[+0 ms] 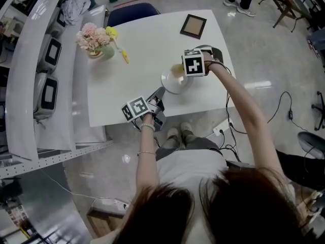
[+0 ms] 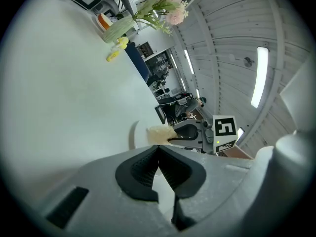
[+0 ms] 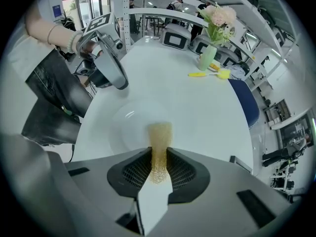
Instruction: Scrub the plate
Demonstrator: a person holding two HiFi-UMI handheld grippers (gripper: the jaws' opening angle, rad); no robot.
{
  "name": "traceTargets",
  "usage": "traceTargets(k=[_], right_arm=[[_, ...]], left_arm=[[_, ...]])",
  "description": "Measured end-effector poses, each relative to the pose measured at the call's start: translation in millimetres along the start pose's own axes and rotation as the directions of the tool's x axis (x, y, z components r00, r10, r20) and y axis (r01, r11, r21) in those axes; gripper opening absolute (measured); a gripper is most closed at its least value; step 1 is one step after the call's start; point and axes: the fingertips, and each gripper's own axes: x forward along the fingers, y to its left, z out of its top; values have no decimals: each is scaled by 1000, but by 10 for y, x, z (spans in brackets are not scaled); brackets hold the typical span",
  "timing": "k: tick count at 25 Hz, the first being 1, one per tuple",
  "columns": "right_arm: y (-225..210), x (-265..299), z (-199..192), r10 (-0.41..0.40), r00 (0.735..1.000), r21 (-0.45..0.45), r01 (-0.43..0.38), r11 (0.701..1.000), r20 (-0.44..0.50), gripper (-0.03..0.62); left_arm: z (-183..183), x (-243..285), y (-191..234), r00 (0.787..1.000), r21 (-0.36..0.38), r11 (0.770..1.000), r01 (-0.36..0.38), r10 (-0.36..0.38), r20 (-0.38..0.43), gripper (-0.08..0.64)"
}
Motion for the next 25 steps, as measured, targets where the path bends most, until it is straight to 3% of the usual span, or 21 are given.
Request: traceTargets(k=[20,25], right_arm=[[202,-68,-73,-30,999,128,35,991,-37,86],[270,-75,-76,-32,999,154,39,987,-44,86]], left_arm=[[36,-6,-37,998,55,998,7,-4,-58,11],[-4,5,-17,995,127,992,-16,28,-98,11]])
